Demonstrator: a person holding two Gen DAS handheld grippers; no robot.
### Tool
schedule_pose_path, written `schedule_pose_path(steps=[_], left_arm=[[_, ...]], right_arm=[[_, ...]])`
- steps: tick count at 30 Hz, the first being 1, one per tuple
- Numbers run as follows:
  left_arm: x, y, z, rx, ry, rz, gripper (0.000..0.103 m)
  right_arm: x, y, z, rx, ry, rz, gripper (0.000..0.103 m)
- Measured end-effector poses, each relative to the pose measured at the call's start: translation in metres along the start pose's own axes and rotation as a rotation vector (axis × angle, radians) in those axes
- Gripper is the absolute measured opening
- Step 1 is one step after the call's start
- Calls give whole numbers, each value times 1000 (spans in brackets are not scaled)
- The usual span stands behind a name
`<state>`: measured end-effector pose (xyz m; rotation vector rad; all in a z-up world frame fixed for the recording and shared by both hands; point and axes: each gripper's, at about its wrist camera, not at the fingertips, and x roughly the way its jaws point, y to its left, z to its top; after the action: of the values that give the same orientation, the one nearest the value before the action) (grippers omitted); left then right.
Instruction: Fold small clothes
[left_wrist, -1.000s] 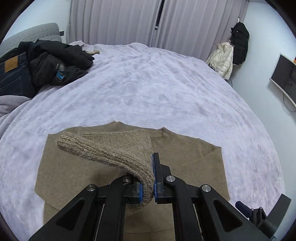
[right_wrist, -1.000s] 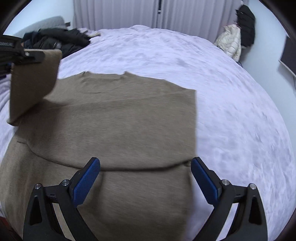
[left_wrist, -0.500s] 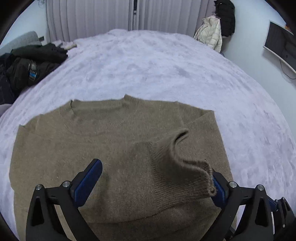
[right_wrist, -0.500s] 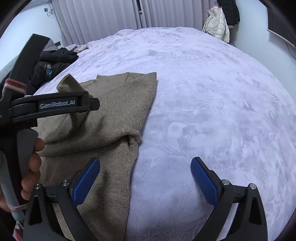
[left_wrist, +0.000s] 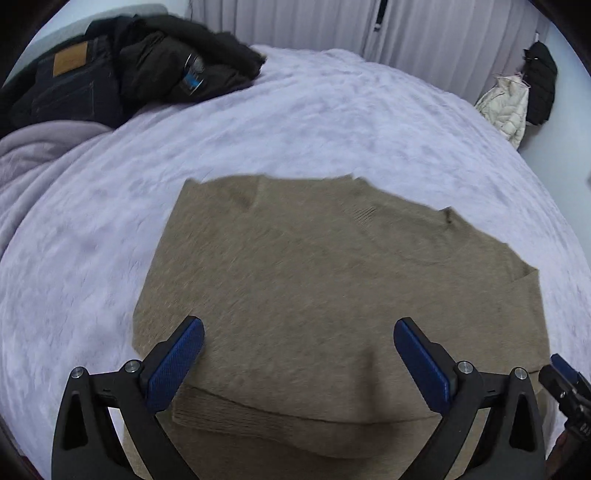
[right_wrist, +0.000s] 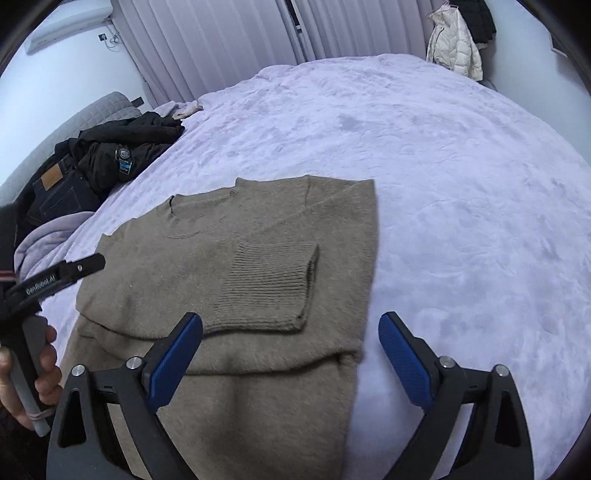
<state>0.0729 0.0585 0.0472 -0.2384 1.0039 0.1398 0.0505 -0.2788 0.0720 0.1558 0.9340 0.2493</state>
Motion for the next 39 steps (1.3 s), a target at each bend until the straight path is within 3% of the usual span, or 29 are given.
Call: schedule_pose_path(steps=[2,3,5,7,10,13,16,18,19,21,23,27,29,31,32,35,39], left_arm=[[28,15,-12,7,79,52,103],[35,18,-19,29,84,50,103],[27,17,-24,73,46,38,103],[12,15,-24,111,23,50,103],[-16,13,-17,129,-64,-12,103],[-12,-6,-2,147,-50,-92,103],[15,-31,10,191,5,-103,103],[47,-37,10,216,102,-53,103],[54,-35,7,226,112,-38,103],[50,-29,3,248,78,-65,103],[42,-14,2,252,57,-70,103],[41,25,6,218,56,-127,103],[39,37,12,185,57,-113,103],[28,44,16,133,42,-86,103],[20,45,15,111,29,-103,103],[8,30,-7,129,65,-180,103],[0,12,-55,260,101,-67,103]], right_arm=[[18,13,4,-31,27,-24,86],[27,19,5,-58,29,-72,77],[50,22,6,-114,71,-238,69],[48,13,8,-48,72,-228,68],[25,17,9,-36,32,-286,70],[12,48,14,-112,-8,-224,76],[33,91,18,-179,45,-163,77],[59,114,18,-225,112,-152,77],[75,120,17,-241,153,-154,77],[95,117,10,-256,179,-200,77],[89,103,9,-224,138,-172,78],[77,65,11,-168,114,-215,78],[73,53,14,-137,120,-177,78],[65,53,19,-106,116,-232,80],[58,57,20,-78,102,-256,80],[48,74,14,-58,107,-135,80],[42,113,-26,-193,179,-153,80]])
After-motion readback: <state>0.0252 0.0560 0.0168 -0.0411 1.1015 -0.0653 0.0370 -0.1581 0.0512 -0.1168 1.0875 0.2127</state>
